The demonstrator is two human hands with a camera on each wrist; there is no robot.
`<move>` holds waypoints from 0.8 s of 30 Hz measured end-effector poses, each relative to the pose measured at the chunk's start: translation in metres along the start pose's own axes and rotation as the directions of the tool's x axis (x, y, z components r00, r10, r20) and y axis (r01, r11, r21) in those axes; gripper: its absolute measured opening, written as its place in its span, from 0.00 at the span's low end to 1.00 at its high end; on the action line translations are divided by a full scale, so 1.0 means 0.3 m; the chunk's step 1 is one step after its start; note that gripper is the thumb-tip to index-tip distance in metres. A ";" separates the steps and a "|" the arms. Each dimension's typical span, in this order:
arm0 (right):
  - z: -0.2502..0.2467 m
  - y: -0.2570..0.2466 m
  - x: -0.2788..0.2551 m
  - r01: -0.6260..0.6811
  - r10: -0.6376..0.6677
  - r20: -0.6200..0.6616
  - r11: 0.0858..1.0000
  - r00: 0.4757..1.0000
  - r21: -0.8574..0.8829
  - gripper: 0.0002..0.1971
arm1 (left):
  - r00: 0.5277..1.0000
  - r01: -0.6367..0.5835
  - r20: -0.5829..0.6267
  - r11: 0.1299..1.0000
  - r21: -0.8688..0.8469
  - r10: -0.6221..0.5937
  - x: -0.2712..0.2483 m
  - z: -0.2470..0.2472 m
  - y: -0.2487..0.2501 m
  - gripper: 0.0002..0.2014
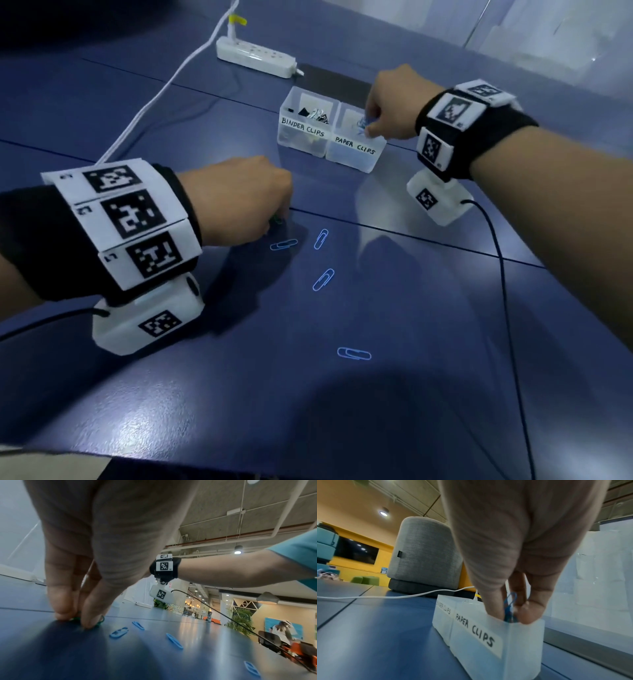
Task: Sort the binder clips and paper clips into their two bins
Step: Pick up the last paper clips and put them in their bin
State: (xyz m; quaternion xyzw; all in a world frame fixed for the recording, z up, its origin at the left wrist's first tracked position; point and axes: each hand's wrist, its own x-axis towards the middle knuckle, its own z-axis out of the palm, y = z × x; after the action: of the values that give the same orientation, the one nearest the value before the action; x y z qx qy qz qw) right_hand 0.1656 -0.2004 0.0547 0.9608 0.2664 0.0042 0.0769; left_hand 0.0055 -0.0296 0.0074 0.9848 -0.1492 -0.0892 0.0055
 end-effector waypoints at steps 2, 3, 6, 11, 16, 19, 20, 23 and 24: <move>0.007 -0.001 0.016 0.003 -0.001 0.039 0.999 0.999 -0.041 0.07 | 1.000 0.009 -0.017 1.000 -0.022 -0.009 0.003 0.005 -0.001 0.11; 0.010 0.002 0.022 0.010 -0.007 0.055 0.999 0.998 -0.051 0.08 | 1.000 0.011 -0.020 0.999 -0.031 -0.012 0.004 0.005 -0.001 0.10; 0.015 0.012 0.031 0.009 -0.008 0.076 1.000 0.997 -0.017 0.10 | 1.000 0.028 -0.001 0.998 -0.063 -0.028 0.002 -0.007 0.003 0.08; 0.027 0.016 0.028 -0.046 0.047 -0.006 0.994 0.999 0.103 0.08 | 1.000 0.001 0.019 0.996 -0.084 0.000 0.002 -0.015 -0.004 0.06; 0.030 0.017 0.004 -0.074 0.089 -0.074 0.981 0.993 0.177 0.12 | 0.998 -0.006 0.058 0.991 -0.135 0.014 -0.002 -0.018 -0.018 0.05; 0.009 0.001 -0.067 -0.030 0.078 -0.198 0.972 0.977 0.232 0.13 | 1.000 0.008 0.026 0.973 -0.230 -0.002 -0.013 -0.031 -0.021 0.03; 0.000 -0.015 -0.112 0.007 0.050 -0.229 0.971 0.972 0.239 0.14 | 1.000 0.011 0.009 0.963 -0.269 -0.009 -0.014 -0.036 -0.017 0.02; -0.009 -0.082 -0.298 0.159 -0.128 -0.135 0.955 0.983 0.250 0.14 | 1.000 0.013 0.014 0.941 -0.338 -0.009 -0.013 -0.034 0.009 0.09; -0.002 -0.109 -0.365 0.209 -0.203 -0.050 0.943 0.978 0.258 0.15 | 1.000 0.013 0.024 0.944 -0.328 -0.005 -0.013 -0.029 0.020 0.11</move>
State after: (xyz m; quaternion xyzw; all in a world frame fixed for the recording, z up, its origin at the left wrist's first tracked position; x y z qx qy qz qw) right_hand 0.0549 -0.2287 0.0540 0.9293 0.3644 -0.0280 -0.0539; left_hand 0.0017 -0.0344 0.0170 0.9696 -0.1279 -0.1242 0.1674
